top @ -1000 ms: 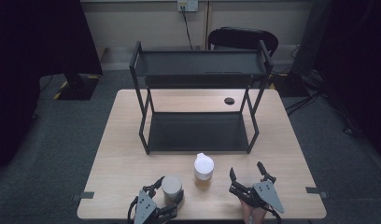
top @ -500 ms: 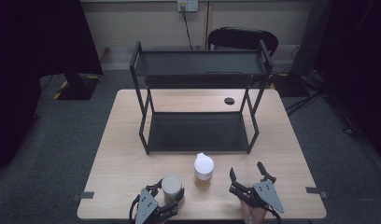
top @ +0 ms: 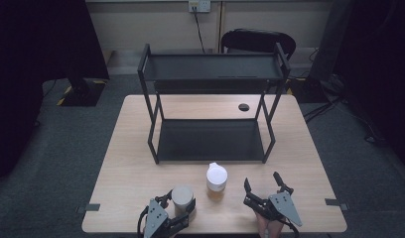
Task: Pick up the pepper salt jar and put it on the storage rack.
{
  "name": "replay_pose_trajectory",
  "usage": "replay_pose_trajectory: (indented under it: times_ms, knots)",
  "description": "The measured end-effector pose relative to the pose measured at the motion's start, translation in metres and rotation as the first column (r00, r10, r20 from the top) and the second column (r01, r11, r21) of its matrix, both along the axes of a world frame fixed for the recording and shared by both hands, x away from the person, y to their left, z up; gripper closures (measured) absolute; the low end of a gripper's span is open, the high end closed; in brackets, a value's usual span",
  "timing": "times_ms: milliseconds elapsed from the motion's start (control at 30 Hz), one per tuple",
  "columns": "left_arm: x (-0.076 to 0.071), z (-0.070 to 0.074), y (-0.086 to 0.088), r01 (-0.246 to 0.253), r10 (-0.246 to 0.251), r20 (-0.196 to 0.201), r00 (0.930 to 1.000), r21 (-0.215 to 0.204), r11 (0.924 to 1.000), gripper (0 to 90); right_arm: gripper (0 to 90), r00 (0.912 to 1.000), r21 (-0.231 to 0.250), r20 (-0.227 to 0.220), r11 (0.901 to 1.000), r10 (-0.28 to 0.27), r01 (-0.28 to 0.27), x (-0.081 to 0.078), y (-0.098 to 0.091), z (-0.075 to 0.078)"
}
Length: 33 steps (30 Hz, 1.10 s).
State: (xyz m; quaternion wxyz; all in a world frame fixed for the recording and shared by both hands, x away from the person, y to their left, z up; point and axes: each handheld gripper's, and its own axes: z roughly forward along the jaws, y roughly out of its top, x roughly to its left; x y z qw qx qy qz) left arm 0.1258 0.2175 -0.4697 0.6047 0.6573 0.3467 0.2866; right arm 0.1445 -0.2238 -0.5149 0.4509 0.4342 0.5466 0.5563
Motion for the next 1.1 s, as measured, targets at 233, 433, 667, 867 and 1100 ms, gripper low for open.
replay_pose_trajectory:
  times_ms: [233,433,667,867,1100]
  knots:
    - [0.000,0.006,0.002,0.001,-0.001,0.005,1.0000,0.000,1.0000,34.4,1.7,1.0000,0.000,0.000,1.0000,0.000,0.000,0.000,0.000,0.000]
    - [0.002,0.011,0.004,0.008,-0.008,0.018,0.9998,-0.012,0.9999,34.4,1.7,1.0000,0.000,0.000,1.0000,0.001,-0.001,0.000,0.000,0.000]
    - [0.002,0.022,0.007,0.014,-0.013,0.032,0.9994,-0.009,0.9999,34.4,1.7,1.0000,0.000,0.000,1.0000,0.000,0.000,0.000,0.000,0.000]
    - [0.003,0.031,0.010,0.008,-0.007,0.036,0.9993,-0.010,0.9999,34.4,1.7,1.0000,0.000,0.000,1.0000,0.001,-0.001,0.000,0.000,0.000]
    - [0.007,0.040,0.011,0.003,-0.002,0.037,0.9993,-0.014,0.9999,34.4,1.7,1.0000,0.000,0.000,1.0000,0.004,-0.004,0.000,-0.001,0.000]
